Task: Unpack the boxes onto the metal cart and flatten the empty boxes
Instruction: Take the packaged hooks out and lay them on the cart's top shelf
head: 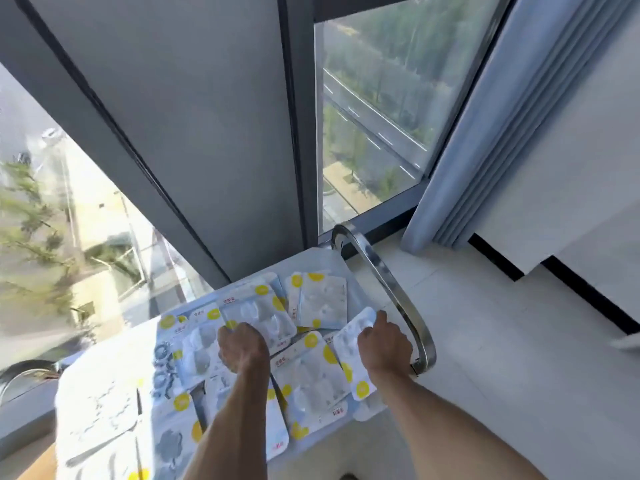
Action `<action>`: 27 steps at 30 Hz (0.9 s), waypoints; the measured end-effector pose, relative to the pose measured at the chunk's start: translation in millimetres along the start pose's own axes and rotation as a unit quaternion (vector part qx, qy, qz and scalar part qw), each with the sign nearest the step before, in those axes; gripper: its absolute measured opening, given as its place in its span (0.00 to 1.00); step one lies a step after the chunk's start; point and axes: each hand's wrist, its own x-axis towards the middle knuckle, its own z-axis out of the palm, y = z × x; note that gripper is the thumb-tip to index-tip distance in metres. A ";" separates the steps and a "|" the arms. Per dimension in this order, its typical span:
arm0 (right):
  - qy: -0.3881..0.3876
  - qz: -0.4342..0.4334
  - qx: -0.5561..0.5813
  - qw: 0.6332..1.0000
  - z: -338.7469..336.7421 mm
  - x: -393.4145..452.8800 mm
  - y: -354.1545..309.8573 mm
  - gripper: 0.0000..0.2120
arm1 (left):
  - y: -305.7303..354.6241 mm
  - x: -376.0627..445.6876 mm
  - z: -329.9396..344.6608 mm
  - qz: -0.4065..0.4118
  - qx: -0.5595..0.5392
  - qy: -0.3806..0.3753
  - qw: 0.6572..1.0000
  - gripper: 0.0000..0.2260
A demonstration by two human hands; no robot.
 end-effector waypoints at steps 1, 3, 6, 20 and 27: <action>-0.004 0.002 0.004 1.000 5.0 0.3 0.8 0.14 | -3.8 3.0 1.0 -0.008 0.004 0.003 1.000 0.15; -0.015 0.004 -0.009 1.000 14.4 4.5 3.8 0.13 | -12.6 5.9 5.1 -0.016 0.026 0.002 1.000 0.15; -0.056 0.023 -0.019 0.998 21.6 10.9 4.7 0.18 | -22.4 3.2 8.6 0.016 0.075 -0.001 0.997 0.13; -0.113 -0.103 0.011 0.988 -27.2 -3.6 -57.0 0.12 | 0.0 -12.4 -25.4 0.115 0.119 0.007 0.986 0.16; -0.113 -0.238 0.049 0.964 -136.3 -77.4 -182.9 0.10 | 70.7 -29.5 -152.5 0.237 0.123 -0.042 0.963 0.15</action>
